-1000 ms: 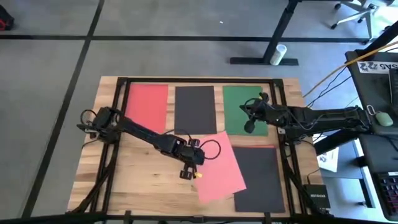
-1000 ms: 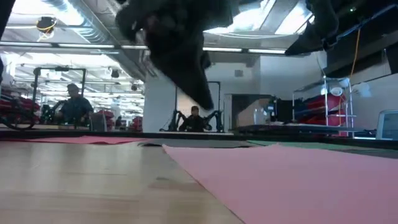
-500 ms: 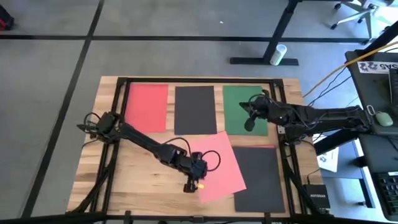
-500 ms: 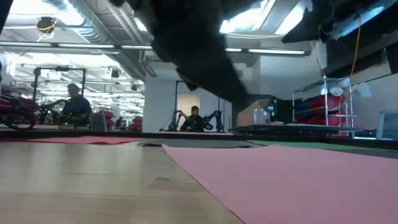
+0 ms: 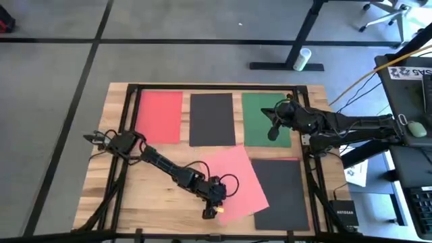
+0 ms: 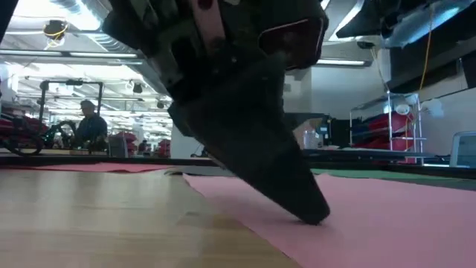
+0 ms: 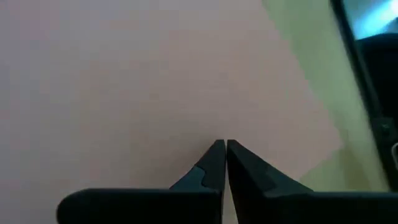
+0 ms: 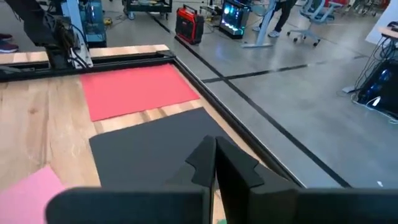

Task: Organize paper
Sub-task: Move the pink paper to the bottom left of the table

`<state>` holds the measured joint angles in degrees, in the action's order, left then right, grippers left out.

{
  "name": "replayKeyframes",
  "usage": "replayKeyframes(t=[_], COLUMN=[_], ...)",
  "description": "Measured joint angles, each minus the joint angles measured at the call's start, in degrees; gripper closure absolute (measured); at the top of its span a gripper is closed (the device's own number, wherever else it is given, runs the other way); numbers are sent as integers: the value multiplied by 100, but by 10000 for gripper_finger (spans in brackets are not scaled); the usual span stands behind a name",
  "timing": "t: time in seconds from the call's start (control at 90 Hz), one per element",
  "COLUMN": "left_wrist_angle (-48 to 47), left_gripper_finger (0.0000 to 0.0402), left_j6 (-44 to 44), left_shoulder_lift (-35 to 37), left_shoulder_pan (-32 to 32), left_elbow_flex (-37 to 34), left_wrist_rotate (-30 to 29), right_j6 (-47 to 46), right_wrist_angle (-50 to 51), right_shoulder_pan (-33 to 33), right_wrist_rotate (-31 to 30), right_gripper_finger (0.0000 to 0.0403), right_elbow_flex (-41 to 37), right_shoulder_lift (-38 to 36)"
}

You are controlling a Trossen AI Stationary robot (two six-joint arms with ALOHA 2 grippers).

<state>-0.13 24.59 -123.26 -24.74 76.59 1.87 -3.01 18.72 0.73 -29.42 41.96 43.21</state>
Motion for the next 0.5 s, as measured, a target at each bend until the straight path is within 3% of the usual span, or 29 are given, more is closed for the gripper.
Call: replayKeyframes(t=[0.5], left_wrist_angle=[716], left_gripper_finger=[402], left_j6=[530], left_shoulder_lift=[5], left_shoulder_pan=[273], left_elbow_flex=[-19], left_wrist_rotate=[-226], right_j6=[-111], right_wrist_angle=[51], right_shoulder_pan=[-1], right_wrist_rotate=[202], right_gripper_finger=[403], right_elbow_flex=[133], right_shoulder_lift=[1])
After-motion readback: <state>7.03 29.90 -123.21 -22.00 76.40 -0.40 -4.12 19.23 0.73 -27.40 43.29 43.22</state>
